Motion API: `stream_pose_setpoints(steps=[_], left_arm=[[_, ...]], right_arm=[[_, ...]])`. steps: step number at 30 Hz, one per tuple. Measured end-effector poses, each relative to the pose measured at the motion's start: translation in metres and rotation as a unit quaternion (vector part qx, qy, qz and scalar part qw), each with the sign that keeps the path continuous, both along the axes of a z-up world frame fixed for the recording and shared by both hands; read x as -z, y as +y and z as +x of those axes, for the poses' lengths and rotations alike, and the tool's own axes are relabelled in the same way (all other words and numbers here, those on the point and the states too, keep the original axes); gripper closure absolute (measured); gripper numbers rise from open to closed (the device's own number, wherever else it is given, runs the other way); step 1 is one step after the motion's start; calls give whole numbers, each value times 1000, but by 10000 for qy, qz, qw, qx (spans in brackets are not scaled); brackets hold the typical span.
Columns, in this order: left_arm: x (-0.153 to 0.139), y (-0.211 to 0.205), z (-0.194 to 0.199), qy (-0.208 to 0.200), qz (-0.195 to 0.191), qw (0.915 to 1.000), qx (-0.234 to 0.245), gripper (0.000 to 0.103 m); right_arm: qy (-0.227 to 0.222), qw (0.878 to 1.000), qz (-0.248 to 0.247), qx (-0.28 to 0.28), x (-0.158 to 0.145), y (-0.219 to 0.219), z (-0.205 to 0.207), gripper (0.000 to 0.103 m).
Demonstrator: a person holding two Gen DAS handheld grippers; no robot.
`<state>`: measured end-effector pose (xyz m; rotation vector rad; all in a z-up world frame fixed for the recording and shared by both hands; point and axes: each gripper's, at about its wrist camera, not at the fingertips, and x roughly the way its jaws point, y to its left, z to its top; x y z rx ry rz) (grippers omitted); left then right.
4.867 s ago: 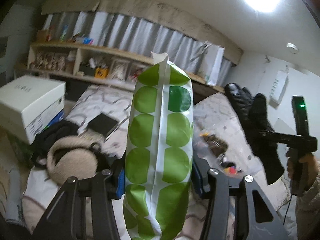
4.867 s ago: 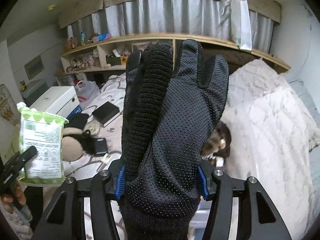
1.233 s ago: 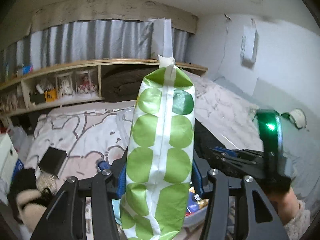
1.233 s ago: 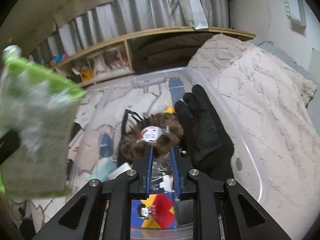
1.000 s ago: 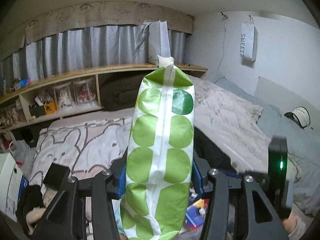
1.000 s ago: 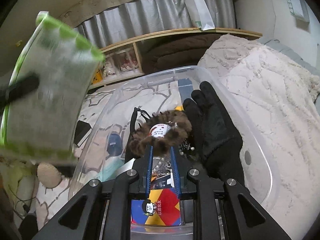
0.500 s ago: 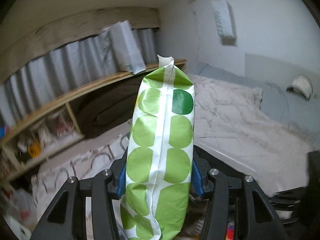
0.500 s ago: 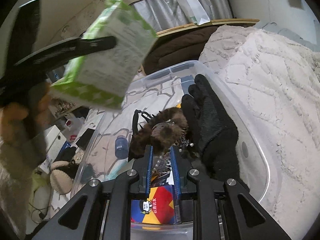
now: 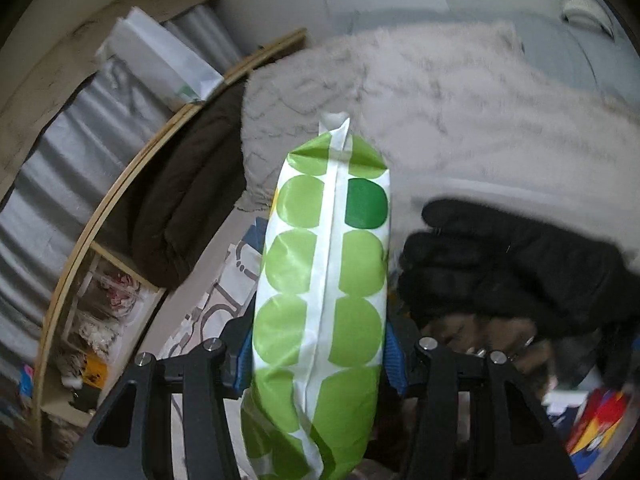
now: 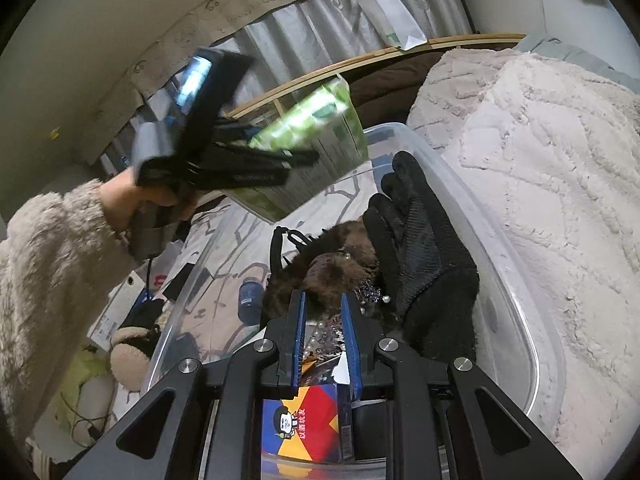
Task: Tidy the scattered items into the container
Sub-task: 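Lower the green-dotted wipes pack into the box and open the left gripper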
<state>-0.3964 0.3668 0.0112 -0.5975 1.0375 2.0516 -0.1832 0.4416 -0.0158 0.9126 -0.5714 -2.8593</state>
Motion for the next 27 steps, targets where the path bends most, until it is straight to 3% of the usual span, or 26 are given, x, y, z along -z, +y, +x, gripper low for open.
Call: stream_pose_setpoints(steps=[8,11,13,14,20,27], left_arm=[[38,3,-4,-566,-872,9943,238,48],[32,2,-4,-755,-730,9944,151,39],[25,1,-4,-721,-590,9956,65,26],[19,0,-2,-697,-506,9963,33,24],[-4,-8,4,-729,-168,9972,-36,24],[16,12,-17,-257,-657,9938,-858,24]], right_arm=[[-14,10000,24,-35,0,-1,-3,83],[-20,10000,26,-49,1,-1,-3,83],[-12,10000,-21,-61,0,0,-3,83],[-5,10000,-40,-74,0,0,-3,83],[-2,9999,-121,-83,-1,2,-2,83],[-3,9999,-143,-84,-2,2,-1,83]])
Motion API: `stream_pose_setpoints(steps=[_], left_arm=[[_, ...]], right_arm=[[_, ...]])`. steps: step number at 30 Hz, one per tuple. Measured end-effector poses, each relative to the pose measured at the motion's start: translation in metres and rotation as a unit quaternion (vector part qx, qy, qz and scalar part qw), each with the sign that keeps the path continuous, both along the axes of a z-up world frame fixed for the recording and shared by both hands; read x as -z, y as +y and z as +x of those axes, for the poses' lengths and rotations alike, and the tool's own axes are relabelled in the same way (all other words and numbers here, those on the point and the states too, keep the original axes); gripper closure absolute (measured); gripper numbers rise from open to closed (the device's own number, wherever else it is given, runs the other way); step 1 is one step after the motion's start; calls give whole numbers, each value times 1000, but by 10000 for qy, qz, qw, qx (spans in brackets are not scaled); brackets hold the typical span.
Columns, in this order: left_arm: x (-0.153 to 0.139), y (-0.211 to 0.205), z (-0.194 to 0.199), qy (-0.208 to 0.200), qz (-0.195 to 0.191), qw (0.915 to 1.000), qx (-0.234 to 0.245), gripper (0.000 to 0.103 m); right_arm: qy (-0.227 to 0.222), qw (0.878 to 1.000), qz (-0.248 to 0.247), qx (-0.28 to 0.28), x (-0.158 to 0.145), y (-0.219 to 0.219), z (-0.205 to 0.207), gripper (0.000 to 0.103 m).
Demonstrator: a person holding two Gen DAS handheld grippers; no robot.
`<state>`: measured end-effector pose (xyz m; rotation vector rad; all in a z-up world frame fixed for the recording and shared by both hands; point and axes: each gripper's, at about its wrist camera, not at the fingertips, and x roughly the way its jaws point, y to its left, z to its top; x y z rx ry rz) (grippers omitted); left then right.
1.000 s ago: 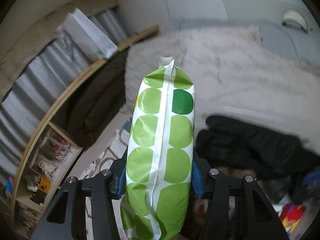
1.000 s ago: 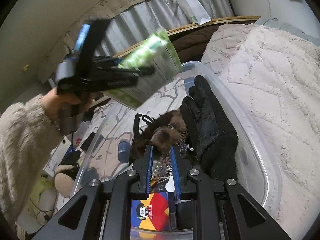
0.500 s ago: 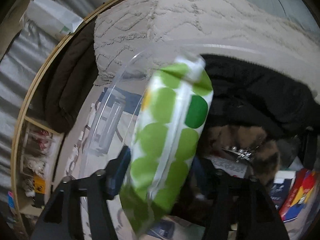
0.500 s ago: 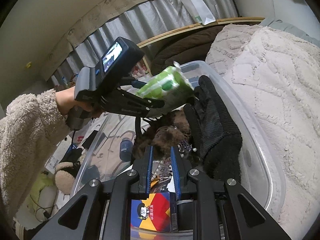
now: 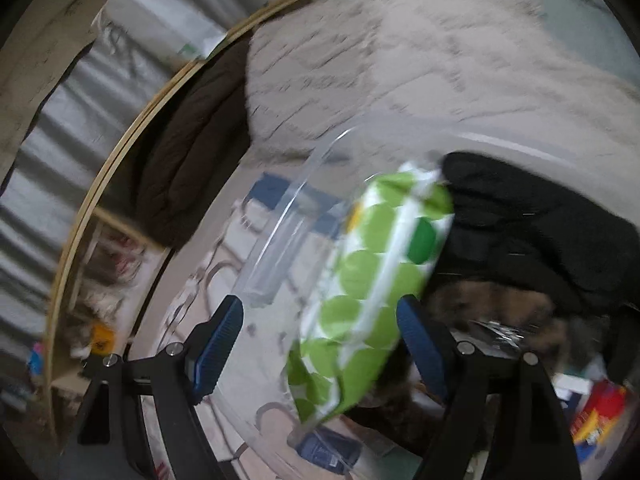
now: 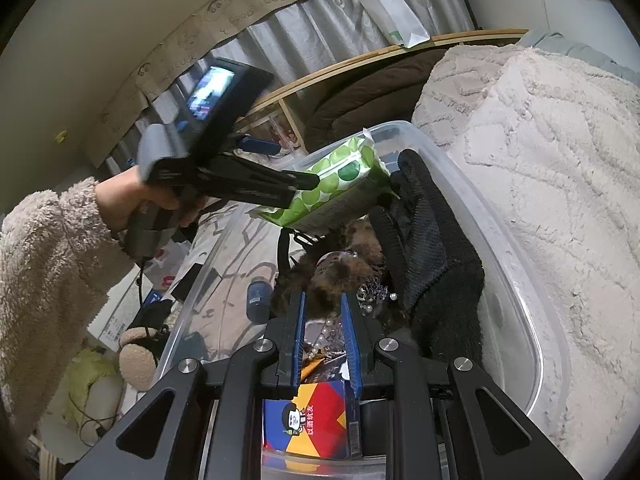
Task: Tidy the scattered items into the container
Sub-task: 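Lower the green-dotted wipes pack into the box and open the left gripper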
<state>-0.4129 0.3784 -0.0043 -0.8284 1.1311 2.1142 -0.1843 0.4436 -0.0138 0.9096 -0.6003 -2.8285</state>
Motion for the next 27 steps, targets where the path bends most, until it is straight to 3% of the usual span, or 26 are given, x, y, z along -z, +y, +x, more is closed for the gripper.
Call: stream_pose_setpoints(steps=[3,6,11,15,17,20,25,27], left_arm=[[12,8,-10,-32,-181,9998,-127,18],[15,12,-15,192,-312,9991,-207,4],[12,12,-16,773,-532,9952,-283,2],[7,6,-25,1442,-644,9853,-649,14],[8,2,-36,1402,-628,9840,-905,16],[14,3,-40,1533,-653,9817,-922,16],[23,15,-46,1449,-707,9823,-951,44],[27,19,-48,1363,-646,9834,-1012,50]], right_arm=[[26,10000,-6,-5,-1,0,0,83],[44,10000,-10,-10,-1,1,1,83],[54,10000,14,-18,-1,0,1,83],[59,10000,-44,-56,-1,1,2,83],[60,10000,-52,-54,-1,1,1,83],[78,9999,-60,-69,-1,1,2,83],[93,9999,-66,-73,-1,1,2,83],[104,9999,-55,-75,-1,1,2,83]])
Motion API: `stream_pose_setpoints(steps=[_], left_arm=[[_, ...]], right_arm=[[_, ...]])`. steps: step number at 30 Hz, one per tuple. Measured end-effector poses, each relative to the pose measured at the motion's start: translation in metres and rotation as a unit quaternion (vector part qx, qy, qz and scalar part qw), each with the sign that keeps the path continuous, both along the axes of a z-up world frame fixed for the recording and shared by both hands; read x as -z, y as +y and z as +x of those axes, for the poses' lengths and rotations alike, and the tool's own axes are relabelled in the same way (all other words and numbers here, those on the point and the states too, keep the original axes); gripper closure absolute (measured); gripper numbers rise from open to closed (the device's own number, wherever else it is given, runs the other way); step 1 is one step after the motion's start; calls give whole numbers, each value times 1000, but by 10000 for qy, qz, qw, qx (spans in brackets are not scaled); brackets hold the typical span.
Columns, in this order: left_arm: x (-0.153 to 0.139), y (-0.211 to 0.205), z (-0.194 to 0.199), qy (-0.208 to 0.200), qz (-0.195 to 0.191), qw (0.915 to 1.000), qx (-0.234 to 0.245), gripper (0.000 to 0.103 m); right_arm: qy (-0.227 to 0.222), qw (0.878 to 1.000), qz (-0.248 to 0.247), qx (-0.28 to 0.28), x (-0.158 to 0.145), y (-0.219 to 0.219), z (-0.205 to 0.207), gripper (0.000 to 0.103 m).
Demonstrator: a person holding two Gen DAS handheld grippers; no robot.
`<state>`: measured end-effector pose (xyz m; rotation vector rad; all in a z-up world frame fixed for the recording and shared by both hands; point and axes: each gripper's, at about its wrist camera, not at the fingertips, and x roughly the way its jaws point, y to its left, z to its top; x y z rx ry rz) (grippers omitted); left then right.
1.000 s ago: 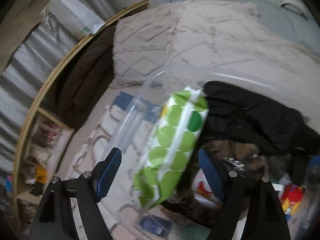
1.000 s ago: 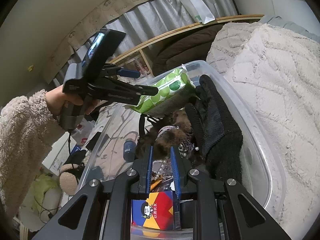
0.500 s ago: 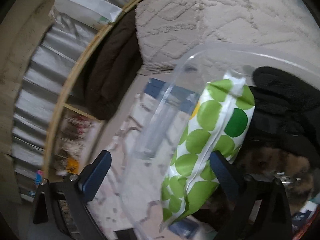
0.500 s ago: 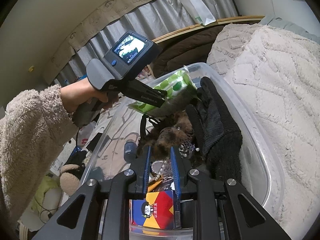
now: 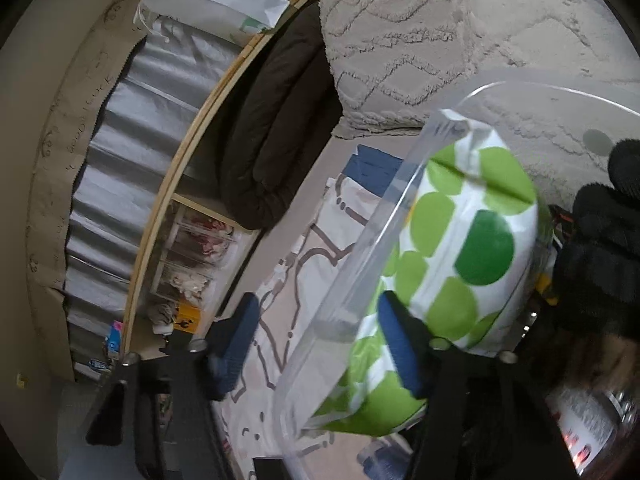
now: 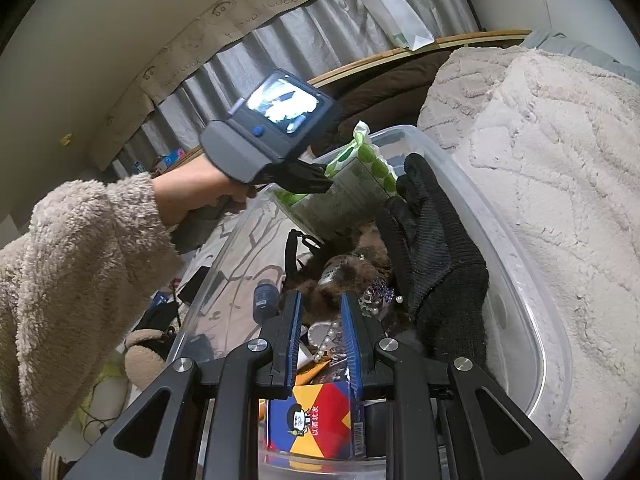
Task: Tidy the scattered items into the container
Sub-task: 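Lower the green-dotted wipes pack into the box and open the left gripper, then raise the open left gripper out of the box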
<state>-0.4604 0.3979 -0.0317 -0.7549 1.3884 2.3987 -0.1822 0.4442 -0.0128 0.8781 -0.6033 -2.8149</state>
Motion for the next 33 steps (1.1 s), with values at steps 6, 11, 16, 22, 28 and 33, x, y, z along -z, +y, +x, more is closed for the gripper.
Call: stream_pose_setpoints(steps=[6,11,16,22,28,33], left_arm=[[-13,-18,-14,-570,982,9929,-366,52],[-38,-44,1,-914,1715,9805,-298,55],[-59,-64,21,-1731,2660,9481,-176,78],[-29,-43,63,-2378,2299,9436,115,86],[-10,-14,68,-1693,1528,9735,154,86],[-16,-9,58,-1361,1471,9797,116,73]], right_arm=[[23,10000,-50,-21,0,0,-1,83],[81,9999,-121,-30,1,2,0,83],[69,9999,-124,-20,-1,3,0,83],[87,9998,-164,15,-1,5,1,83],[92,9998,-155,1,-1,6,0,83],[122,9997,-196,-2,0,9,0,83]])
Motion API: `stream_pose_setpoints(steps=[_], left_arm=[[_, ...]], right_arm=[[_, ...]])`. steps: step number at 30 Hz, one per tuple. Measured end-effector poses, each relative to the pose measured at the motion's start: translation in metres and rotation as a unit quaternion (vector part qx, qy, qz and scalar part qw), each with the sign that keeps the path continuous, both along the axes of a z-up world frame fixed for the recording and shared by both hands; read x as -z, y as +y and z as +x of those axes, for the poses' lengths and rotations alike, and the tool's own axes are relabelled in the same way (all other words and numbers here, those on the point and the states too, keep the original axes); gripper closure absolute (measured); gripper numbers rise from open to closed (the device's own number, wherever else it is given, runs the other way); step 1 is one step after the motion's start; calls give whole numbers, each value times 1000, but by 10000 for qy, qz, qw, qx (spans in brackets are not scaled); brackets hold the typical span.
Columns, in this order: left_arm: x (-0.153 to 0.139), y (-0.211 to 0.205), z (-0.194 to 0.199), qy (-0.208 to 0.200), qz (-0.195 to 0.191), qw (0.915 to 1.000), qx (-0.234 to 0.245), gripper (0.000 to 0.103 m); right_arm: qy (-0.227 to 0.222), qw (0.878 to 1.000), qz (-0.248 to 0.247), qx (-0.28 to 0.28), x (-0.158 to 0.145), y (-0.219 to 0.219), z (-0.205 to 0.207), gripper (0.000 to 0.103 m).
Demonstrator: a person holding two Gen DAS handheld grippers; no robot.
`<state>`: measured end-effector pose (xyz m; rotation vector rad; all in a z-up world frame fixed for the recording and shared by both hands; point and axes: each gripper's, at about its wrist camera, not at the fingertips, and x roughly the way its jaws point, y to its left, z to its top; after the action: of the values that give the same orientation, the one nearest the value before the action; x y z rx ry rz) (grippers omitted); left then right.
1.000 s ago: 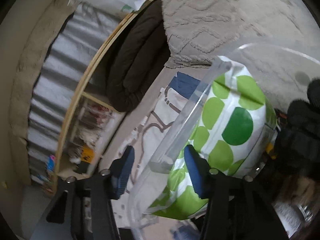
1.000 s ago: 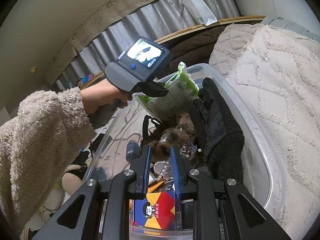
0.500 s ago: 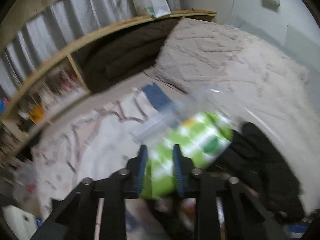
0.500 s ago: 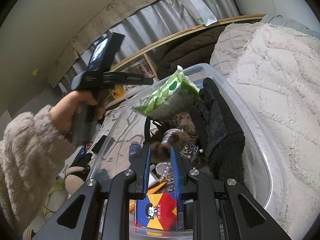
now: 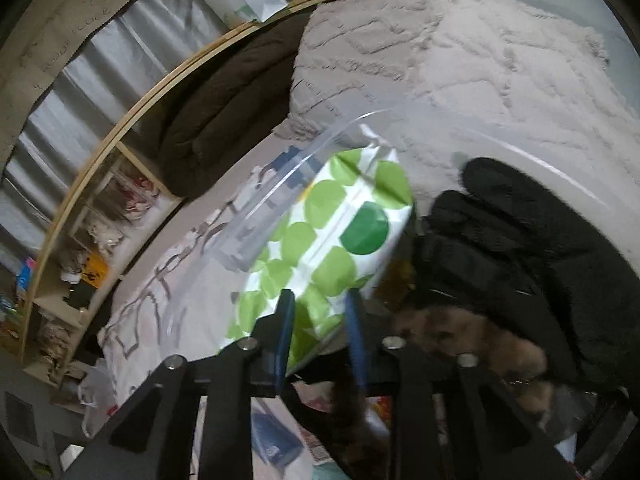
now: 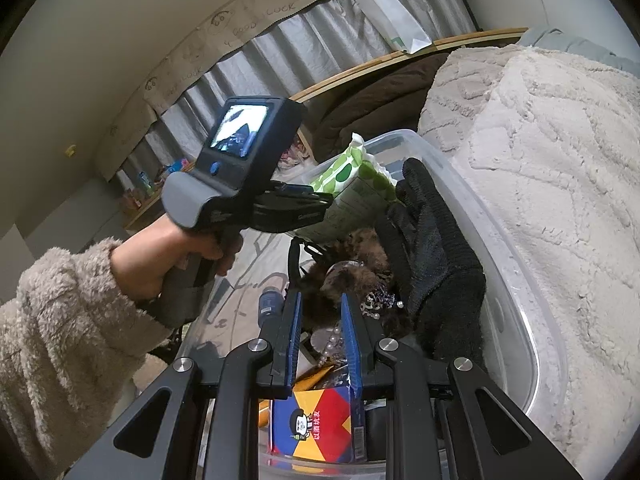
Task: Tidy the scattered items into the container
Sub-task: 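Raise the open left gripper out of the box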
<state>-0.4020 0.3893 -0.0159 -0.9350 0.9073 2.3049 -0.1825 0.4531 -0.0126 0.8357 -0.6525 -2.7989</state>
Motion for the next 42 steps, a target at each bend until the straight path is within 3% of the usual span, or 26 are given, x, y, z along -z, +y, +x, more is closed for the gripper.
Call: stream_pose_setpoints(steps=[4,9,13,24,30,42], left_arm=[[-2,-1,-9,-296,105,9995,11,73],[3,3,-27,-143,-113,9997,-167,65],[5,7,-45,-434,18,9984,-367,66],[37,9,-46,-972,-382,9939,-343,63],[38,-1,-50,-1261,-115,9907,-498,63],[6,-6,-25,-974,309,9940,-385,62]], right_arm=[[10,10000,8,-36,0,0,1,83],[31,10000,-3,-48,-1,-1,1,83],[79,9999,24,-72,-2,-1,2,83],[100,9999,-11,-134,-4,-2,1,83],[106,9998,-25,-164,-5,-2,1,83],[74,9999,-114,-6,-1,4,0,83]])
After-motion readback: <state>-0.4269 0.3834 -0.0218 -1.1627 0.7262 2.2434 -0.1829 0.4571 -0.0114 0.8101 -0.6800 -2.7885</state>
